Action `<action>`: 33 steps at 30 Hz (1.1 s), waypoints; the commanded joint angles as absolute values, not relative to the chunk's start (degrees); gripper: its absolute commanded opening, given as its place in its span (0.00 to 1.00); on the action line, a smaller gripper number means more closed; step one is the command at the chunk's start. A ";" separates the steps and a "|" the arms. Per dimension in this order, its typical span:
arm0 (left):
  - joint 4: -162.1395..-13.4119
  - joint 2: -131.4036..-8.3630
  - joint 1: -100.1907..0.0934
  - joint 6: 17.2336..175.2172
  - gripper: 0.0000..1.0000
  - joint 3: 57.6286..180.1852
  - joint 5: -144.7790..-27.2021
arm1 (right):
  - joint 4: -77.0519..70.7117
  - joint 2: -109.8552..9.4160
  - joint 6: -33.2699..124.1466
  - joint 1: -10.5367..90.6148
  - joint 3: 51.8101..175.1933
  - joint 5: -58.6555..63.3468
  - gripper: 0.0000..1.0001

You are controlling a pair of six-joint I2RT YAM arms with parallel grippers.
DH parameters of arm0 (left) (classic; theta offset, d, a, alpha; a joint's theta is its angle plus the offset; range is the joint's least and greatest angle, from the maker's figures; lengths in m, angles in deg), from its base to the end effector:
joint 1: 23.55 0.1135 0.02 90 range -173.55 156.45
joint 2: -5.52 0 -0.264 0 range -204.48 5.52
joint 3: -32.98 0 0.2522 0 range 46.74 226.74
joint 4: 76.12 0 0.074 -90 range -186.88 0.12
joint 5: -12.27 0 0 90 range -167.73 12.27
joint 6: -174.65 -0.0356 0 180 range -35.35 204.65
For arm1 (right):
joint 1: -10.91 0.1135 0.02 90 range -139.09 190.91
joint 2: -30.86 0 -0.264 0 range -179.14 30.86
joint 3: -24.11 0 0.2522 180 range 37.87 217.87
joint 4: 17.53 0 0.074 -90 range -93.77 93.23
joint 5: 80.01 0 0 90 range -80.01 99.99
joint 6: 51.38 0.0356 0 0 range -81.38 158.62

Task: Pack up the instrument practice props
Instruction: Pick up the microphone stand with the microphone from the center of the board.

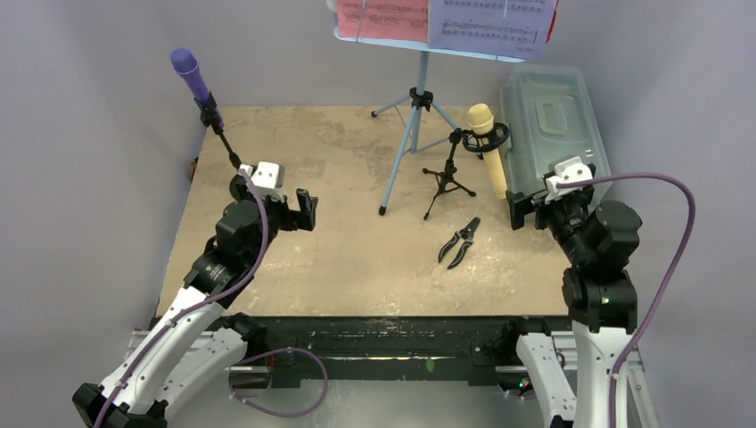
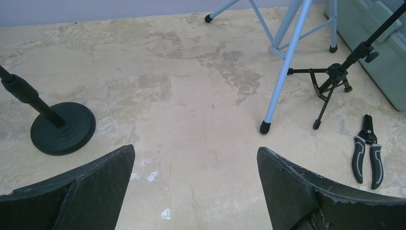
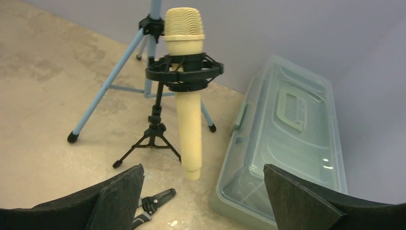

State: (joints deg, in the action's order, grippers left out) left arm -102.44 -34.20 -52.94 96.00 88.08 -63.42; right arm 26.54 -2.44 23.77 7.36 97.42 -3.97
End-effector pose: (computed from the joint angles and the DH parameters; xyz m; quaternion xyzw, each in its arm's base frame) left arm 0.1495 -0.0741 0.3285 0.0417 0.7683 -0.1298 0.6255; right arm 0.1011 0.0023 0.4129 -0.1539 0.7146 -0.0204 0.6821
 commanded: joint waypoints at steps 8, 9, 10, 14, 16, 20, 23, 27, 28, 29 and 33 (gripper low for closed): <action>-98.59 -36.93 -44.82 97.92 1.00 88.38 -74.55 | 42.48 -22.17 13.60 7.22 118.95 -20.08 0.99; -98.51 -37.49 -43.72 98.40 1.00 88.51 -76.29 | 43.30 -22.59 14.02 7.23 119.82 -21.12 0.99; -98.49 -37.80 -42.88 98.90 1.00 88.69 -77.29 | 43.12 -22.34 14.28 7.22 119.86 -22.18 0.99; -98.47 -36.93 -42.18 99.07 1.00 88.55 -78.71 | 38.09 -19.23 19.29 6.38 115.50 -27.68 0.99; -98.13 -36.15 -42.23 99.06 1.00 87.95 -78.44 | 37.26 -19.11 19.84 5.29 113.37 -29.43 0.99; -97.71 -36.23 -42.18 98.91 1.00 87.83 -78.75 | 37.29 -18.88 19.32 4.16 109.96 -34.36 0.99; -97.79 -37.06 -42.18 98.80 1.00 88.01 -78.96 | 37.80 -18.16 17.81 2.54 107.12 -37.18 0.99; -98.14 -37.18 -42.18 98.71 1.00 88.22 -79.42 | 37.42 -18.43 17.96 -0.37 104.41 -44.56 0.99; -98.03 -36.83 -42.18 98.71 1.00 88.10 -79.64 | 37.60 -18.63 17.96 -1.09 104.37 -45.88 0.99; -97.86 -36.50 -42.14 98.71 1.00 87.97 -79.66 | 38.20 -18.89 17.83 -1.72 104.67 -46.89 0.99; -98.22 -35.93 -42.16 98.71 1.00 87.87 -79.12 | 42.11 -20.44 14.68 -4.19 106.42 -50.94 0.99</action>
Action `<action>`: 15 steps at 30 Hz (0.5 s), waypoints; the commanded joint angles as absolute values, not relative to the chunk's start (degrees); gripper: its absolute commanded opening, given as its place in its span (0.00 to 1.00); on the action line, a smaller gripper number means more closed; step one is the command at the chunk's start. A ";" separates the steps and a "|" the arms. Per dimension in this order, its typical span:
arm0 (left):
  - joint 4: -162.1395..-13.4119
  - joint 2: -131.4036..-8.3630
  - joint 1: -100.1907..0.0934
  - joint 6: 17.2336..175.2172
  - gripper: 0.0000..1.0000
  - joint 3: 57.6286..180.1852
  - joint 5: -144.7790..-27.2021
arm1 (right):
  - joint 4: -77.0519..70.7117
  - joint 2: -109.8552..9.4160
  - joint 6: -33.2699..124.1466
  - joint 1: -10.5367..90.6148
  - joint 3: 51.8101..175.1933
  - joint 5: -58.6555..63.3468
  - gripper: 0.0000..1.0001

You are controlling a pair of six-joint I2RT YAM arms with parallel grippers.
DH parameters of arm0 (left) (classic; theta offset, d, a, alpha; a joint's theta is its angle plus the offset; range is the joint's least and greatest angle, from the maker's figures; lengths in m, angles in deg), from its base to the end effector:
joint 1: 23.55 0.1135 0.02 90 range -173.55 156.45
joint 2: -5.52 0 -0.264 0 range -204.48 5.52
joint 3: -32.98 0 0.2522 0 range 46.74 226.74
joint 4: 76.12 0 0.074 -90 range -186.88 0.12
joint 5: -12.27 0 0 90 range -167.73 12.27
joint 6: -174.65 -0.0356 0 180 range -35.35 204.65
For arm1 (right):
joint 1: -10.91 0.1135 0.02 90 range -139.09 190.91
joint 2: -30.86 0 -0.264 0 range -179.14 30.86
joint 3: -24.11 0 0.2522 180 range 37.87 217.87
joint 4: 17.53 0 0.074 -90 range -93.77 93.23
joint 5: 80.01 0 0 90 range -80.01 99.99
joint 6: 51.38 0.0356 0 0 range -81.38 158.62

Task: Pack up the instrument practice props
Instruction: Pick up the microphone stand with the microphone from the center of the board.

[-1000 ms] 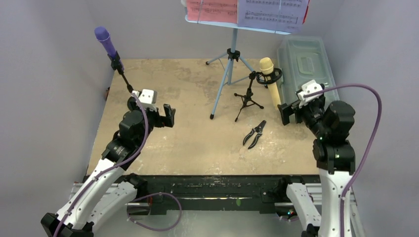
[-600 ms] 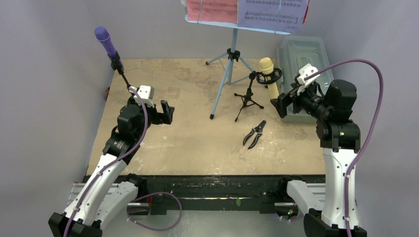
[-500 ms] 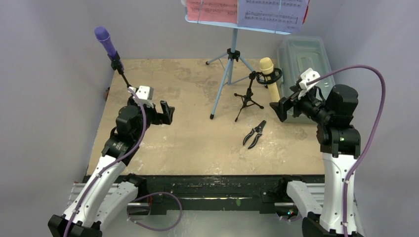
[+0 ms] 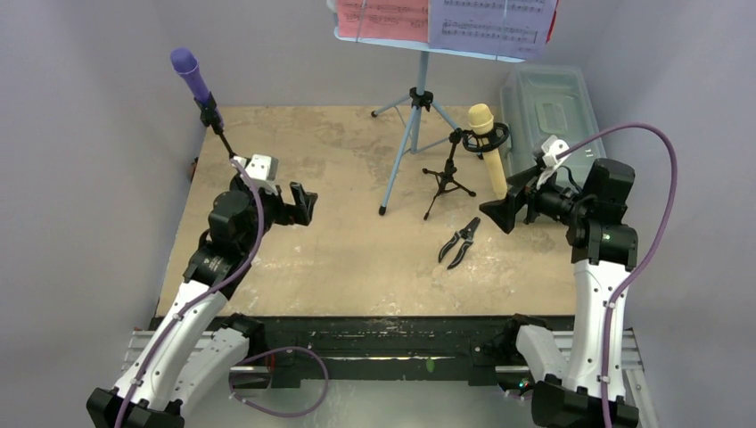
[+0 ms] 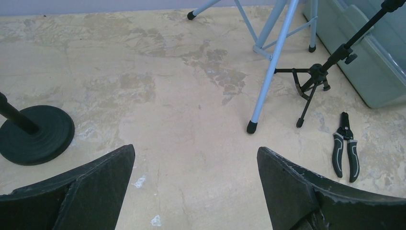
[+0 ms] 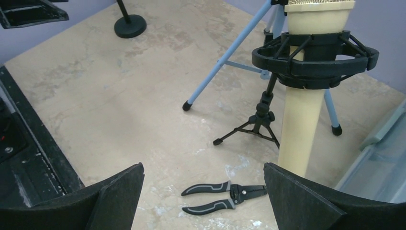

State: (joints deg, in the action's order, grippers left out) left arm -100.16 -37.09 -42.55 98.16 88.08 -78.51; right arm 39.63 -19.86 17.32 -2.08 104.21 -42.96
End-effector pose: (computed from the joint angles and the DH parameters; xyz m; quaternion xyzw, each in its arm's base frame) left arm 0.1694 -0.0588 0.3248 0.0414 0.7736 -0.1821 0.6056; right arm 0.1594 -0.0076 0.3971 -0.2853 0.7477 0.2284 0.5545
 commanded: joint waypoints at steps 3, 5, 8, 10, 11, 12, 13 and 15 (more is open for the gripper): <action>-98.08 -35.45 -42.18 98.86 1.00 87.66 -79.43 | 42.48 -21.37 13.80 -6.04 105.98 -55.28 0.99; -97.95 -35.04 -42.15 98.95 1.00 87.46 -79.79 | 42.05 -21.37 13.74 -6.87 105.38 -56.45 0.99; -97.12 -34.53 -42.14 99.38 1.00 86.38 -79.91 | 41.68 -20.69 13.61 -7.28 104.61 -54.63 0.99; -96.96 -34.67 -42.18 99.41 1.00 86.28 -79.93 | 41.59 -20.32 13.71 -7.27 104.47 -51.99 0.99; -97.18 -34.84 -42.18 99.41 1.00 86.36 -79.90 | 41.44 -20.34 13.83 -7.28 104.41 -50.66 0.99; -97.31 -34.98 -42.18 99.42 1.00 86.45 -79.92 | 41.27 -20.48 14.00 -7.28 104.40 -49.23 0.99; -97.39 -35.06 -42.19 99.41 1.00 86.51 -79.93 | 41.24 -20.78 14.08 -7.28 104.51 -48.15 0.99; -97.52 -34.99 -42.10 99.32 1.00 86.57 -79.68 | 41.34 -21.75 14.13 -7.28 105.20 -46.60 0.99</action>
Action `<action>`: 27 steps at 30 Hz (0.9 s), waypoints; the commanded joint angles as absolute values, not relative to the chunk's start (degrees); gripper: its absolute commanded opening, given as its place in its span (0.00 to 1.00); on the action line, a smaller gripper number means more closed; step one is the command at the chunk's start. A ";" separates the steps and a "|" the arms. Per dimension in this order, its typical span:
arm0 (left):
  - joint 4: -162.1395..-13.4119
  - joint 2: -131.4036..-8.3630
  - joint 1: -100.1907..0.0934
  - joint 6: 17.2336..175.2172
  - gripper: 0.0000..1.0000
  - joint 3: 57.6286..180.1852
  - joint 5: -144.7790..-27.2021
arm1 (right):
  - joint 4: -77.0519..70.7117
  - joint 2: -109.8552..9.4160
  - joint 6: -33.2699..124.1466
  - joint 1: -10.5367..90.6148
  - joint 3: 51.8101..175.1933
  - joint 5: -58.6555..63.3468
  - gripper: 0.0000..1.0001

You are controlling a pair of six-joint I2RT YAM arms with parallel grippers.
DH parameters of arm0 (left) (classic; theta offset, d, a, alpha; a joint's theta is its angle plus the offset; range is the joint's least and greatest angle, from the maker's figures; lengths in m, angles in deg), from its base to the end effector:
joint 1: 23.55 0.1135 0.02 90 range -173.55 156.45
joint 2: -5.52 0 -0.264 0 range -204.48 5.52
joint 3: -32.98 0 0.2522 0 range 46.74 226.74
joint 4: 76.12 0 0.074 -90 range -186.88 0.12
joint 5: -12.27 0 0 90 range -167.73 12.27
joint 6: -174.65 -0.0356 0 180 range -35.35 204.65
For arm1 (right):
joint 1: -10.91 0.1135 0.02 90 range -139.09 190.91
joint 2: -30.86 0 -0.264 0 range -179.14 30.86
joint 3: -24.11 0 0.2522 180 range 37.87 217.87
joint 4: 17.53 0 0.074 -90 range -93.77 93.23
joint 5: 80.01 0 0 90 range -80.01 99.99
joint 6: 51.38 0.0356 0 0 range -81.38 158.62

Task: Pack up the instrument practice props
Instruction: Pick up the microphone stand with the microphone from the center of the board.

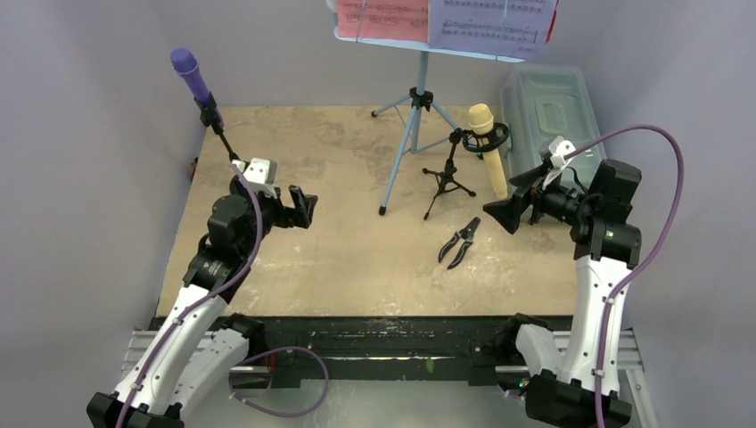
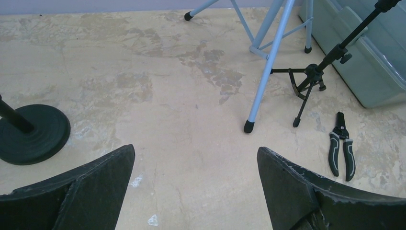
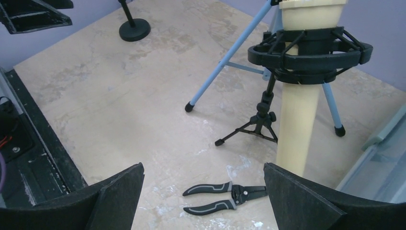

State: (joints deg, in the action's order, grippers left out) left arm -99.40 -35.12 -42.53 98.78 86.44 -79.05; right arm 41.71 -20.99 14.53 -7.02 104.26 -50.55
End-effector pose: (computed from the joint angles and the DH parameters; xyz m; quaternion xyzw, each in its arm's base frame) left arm 0.1637 -0.0572 0.3215 0.0399 0.7676 -0.1907 0.6106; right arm 0.1594 -0.0190 0.3936 -0.2885 0.7370 0.2568 0.5546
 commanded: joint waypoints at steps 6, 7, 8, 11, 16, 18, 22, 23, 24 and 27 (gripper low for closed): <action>-96.70 -35.06 -40.88 99.73 1.00 86.56 -81.91 | 44.26 -25.61 10.25 -7.12 110.00 -44.59 0.99; -96.50 -35.22 -40.45 99.97 1.00 86.56 -82.50 | 44.26 -26.52 9.62 -6.96 110.68 -44.47 0.99; -96.33 -35.37 -40.16 100.06 1.00 86.48 -82.86 | 44.14 -27.52 8.98 -6.81 111.51 -44.55 0.99; -96.06 -35.76 -39.99 100.25 1.00 86.31 -83.66 | 42.45 -31.13 7.36 -6.14 113.72 -45.38 0.99; -94.48 -37.36 -39.82 100.68 1.00 85.94 -86.22 | 37.77 -37.82 4.73 -3.95 117.13 -46.45 0.99; -94.19 -37.98 -39.68 100.82 1.00 85.93 -86.71 | 36.31 -39.22 4.08 -3.40 117.09 -46.92 0.99; -94.12 -37.63 -39.63 101.04 1.00 85.81 -87.50 | 30.94 -39.01 4.88 -3.07 112.52 -49.42 0.99; -93.79 -37.40 -39.63 101.14 1.00 85.69 -88.09 | 29.31 -38.68 5.77 -3.06 111.22 -49.91 0.99; -93.49 -37.19 -39.63 101.24 1.00 85.62 -88.65 | 27.77 -38.36 6.78 -3.08 110.01 -49.98 0.99; -92.44 -36.57 -39.63 101.47 1.00 85.14 -91.02 | 27.08 -37.70 6.56 -3.07 109.09 -49.20 0.99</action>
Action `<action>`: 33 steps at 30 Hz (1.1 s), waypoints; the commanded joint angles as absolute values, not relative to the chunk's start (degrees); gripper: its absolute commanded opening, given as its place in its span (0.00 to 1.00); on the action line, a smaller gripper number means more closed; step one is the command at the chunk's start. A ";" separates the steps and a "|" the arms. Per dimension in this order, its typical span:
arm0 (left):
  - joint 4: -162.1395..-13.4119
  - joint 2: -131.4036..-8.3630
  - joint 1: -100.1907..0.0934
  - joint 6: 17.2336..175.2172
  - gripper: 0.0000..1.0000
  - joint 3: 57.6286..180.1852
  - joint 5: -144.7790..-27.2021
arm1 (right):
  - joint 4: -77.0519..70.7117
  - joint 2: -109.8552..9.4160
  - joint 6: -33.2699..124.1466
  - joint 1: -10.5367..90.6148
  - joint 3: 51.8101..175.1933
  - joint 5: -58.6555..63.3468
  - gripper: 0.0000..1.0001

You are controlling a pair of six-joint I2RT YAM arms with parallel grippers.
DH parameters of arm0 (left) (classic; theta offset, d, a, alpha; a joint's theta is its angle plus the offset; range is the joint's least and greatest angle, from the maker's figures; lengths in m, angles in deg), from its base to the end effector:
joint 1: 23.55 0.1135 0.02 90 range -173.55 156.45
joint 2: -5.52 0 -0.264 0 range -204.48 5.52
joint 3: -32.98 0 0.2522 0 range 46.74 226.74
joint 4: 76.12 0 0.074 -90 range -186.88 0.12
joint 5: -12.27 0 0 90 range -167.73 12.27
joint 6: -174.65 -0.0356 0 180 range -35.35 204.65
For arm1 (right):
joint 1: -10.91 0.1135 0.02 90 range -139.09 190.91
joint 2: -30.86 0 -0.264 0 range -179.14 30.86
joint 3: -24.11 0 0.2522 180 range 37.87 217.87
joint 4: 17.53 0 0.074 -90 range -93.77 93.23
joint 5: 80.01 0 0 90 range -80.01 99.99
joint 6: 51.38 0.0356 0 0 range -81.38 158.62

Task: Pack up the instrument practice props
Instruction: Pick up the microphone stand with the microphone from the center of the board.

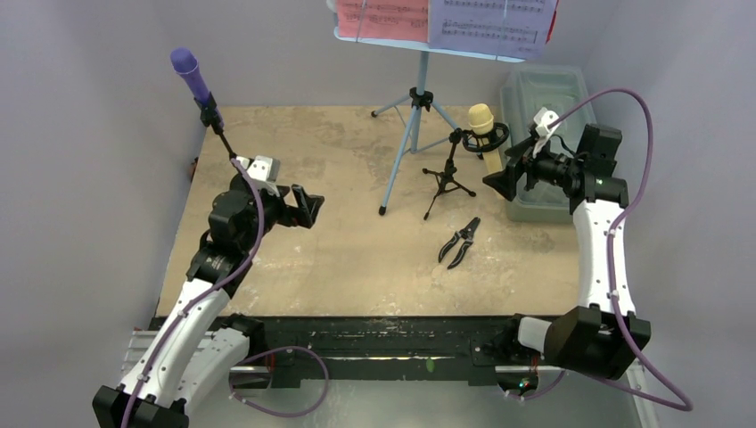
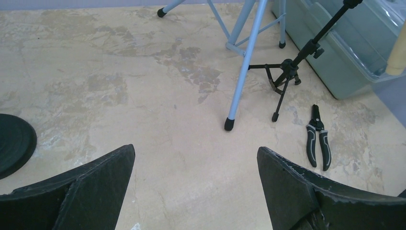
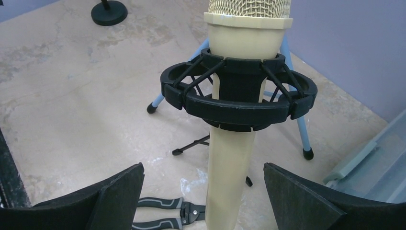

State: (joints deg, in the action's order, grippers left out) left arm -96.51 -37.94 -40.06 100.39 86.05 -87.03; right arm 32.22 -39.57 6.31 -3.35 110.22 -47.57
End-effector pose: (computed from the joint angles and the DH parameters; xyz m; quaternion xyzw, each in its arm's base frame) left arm 0.1750 -0.0579 0.3168 0.0568 0.7675 -0.2365 0.5931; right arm 0.2512 -0.0328 0.3783 -0.3444 0.7291 0.2281 0.5456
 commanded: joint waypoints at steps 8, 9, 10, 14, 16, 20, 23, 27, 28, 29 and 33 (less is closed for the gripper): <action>-89.75 -36.76 -39.46 101.93 1.00 84.30 -98.48 | 16.56 -37.78 9.75 -3.16 101.25 -51.52 0.99; -88.26 -36.99 -39.46 102.21 1.00 84.01 -100.11 | 15.27 -37.90 10.31 -3.14 100.34 -51.23 0.99; -87.13 -37.28 -39.46 102.42 0.99 83.60 -101.93 | 14.09 -38.06 10.90 -3.15 99.69 -50.85 0.99; -82.67 -38.89 -39.46 104.10 0.98 82.24 -108.44 | 10.28 -38.70 13.17 -3.06 98.43 -51.21 0.99; -81.57 -40.19 -39.46 104.56 0.98 82.12 -110.70 | 8.46 -39.10 14.15 -2.89 98.06 -51.40 0.99; -81.31 -42.29 -39.46 104.75 0.98 82.06 -111.21 | 5.42 -40.39 16.22 -2.62 98.87 -53.02 0.99; -81.36 -43.68 -39.46 104.85 0.97 82.52 -111.77 | 2.74 -41.74 19.01 -2.60 100.41 -55.02 0.99; -81.72 -43.93 -39.39 104.93 0.96 82.54 -111.93 | -2.81 -43.46 24.10 -2.57 100.81 -56.20 0.99; -81.44 -43.74 -39.42 105.19 0.96 82.28 -112.07 | -3.18 -43.63 24.23 -2.58 100.61 -56.20 0.99; -81.05 -43.51 -39.43 105.42 0.96 82.04 -112.27 | -3.45 -43.60 24.22 -2.61 100.19 -56.05 0.99; -78.94 -43.74 -39.41 106.91 0.96 81.50 -113.49 | -6.02 -42.68 25.60 -2.62 98.09 -55.84 0.99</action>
